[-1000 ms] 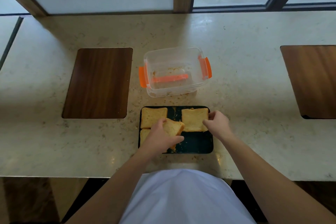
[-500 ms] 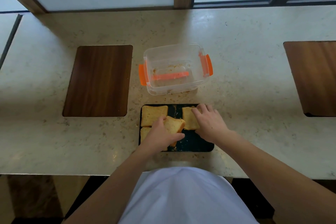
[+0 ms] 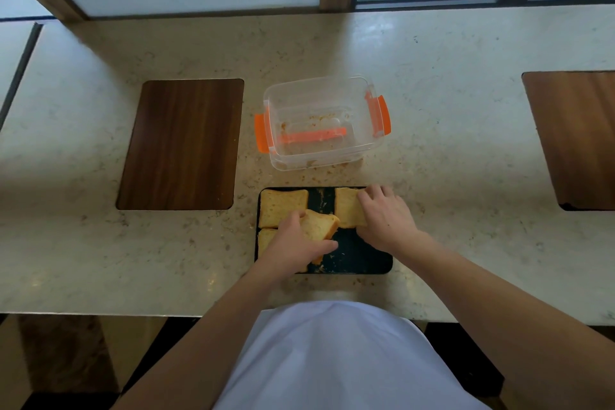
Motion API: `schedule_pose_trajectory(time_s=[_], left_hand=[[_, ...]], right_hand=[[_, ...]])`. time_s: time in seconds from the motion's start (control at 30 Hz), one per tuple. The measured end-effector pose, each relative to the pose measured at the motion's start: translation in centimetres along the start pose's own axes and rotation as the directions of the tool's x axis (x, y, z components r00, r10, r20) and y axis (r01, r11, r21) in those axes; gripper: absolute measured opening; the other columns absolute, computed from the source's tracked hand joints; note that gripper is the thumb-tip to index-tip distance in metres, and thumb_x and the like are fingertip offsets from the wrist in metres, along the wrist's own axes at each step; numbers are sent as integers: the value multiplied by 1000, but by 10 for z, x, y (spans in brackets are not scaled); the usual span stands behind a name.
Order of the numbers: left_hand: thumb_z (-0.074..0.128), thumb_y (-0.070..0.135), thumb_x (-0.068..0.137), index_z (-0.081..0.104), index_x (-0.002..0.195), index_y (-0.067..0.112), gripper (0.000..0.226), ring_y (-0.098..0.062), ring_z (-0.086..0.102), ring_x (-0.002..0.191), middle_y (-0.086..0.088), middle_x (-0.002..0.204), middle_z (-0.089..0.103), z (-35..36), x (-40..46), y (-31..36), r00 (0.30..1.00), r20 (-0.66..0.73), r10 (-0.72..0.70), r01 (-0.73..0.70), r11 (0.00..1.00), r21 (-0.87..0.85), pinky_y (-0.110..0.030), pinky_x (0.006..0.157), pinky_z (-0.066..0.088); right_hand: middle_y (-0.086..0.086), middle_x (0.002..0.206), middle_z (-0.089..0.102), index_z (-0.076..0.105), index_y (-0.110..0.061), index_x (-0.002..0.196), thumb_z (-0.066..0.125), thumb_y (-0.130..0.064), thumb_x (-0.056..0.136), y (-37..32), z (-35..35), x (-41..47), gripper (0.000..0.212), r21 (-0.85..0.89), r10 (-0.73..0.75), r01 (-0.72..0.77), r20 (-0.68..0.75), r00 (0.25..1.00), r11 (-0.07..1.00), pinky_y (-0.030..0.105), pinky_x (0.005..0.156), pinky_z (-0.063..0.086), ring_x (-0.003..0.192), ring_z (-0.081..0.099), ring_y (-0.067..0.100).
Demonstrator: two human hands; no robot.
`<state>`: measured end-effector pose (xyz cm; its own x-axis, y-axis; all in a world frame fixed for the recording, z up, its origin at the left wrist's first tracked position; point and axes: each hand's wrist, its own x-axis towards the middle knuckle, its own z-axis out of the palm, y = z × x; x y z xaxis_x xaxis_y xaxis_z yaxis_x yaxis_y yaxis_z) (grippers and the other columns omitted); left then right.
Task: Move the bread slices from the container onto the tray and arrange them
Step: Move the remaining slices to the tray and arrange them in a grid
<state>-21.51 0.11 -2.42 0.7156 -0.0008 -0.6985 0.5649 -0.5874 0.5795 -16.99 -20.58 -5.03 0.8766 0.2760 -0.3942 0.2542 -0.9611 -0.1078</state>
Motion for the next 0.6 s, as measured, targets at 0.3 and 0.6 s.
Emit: schedule_pose_trajectory(time_s=[0.3,0.6], left_hand=[[80,60,62,29,147,34,103,-13,57,106,4,145,42,1,-8,-2,999,41,-26,27,999,-41,-27,70,49],[63,38,88,50,128,17,47,-35,68,113,-20,130,61,-3,-17,7,878,477,33,342,654,-675,-54,93,57]], right_hand=[[0,136,54,53,-22,137,67,-28,87,-15,-17,-20,52,632,163,-131,7,987,764,30,86,50,112,56,15],[-6,121,69,61,-26,129,74,-40,88,-8,-6,-45,46,912,12,-404,404,915,71,32,89,58,108,68,9]])
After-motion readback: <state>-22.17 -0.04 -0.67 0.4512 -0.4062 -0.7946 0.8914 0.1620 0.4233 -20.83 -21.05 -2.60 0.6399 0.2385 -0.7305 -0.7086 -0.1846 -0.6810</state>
